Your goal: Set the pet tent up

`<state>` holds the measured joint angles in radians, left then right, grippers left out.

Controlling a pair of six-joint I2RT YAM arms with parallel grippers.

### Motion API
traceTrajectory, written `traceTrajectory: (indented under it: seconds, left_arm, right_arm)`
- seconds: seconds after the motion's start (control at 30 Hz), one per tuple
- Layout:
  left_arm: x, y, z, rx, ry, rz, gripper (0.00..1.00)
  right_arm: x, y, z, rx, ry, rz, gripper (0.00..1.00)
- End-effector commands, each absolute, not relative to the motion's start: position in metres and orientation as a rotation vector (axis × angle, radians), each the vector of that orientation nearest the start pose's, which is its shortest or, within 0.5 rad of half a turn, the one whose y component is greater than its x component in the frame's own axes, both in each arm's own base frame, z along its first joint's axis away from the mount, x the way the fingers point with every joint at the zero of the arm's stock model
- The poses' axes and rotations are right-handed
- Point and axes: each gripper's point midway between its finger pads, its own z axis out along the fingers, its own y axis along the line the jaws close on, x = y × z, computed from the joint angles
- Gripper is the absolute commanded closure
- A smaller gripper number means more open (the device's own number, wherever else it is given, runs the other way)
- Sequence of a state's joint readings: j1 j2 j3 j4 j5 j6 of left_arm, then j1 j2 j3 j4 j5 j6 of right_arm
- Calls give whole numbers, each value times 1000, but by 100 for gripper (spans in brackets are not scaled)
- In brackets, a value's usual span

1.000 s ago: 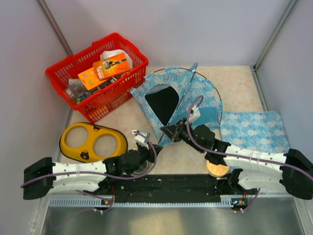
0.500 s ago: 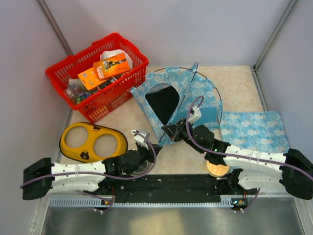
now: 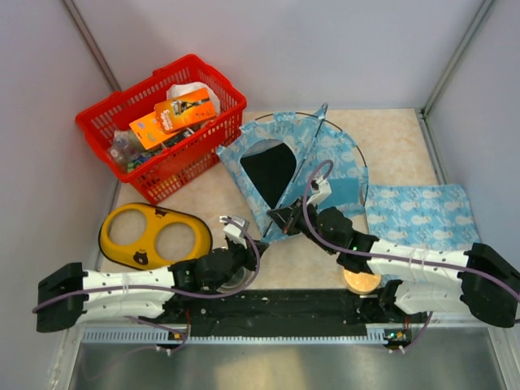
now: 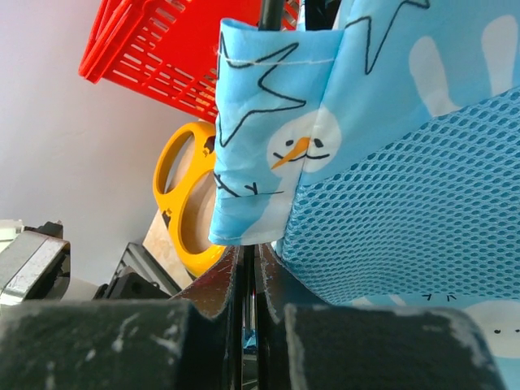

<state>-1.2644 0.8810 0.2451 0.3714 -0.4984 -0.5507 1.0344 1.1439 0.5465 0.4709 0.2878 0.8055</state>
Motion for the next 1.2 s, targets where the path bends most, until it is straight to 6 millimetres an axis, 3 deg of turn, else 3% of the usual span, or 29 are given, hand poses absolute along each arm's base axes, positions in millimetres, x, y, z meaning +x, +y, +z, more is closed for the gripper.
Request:
traceTrajectory:
  seconds: [0.0,0.4,0.73,0.93,1.07,1.17]
  left_arm:
    - [131,-278,116,434,1930,-849,100]
    - [133,-279,122,439,1976,-808,100]
    - [132,-279,140,418,1959,-843,100]
    - [132,-280,146,406,1955,-851,100]
    - [132,-281,160,406,1931,-873,100]
    - [129,-279,172,410,1908,-898,93]
  right_arm:
    - [253,312,235,125,1693,1003,100]
    - [226,334,228,-55,1714,1042,100]
    - [233,323,184,-67,1810,885,100]
    - [214,342,185,-225,1801,913,100]
    - [206,345,164,-323,1842,852,100]
    - [201,341,147,-348,1877,806,100]
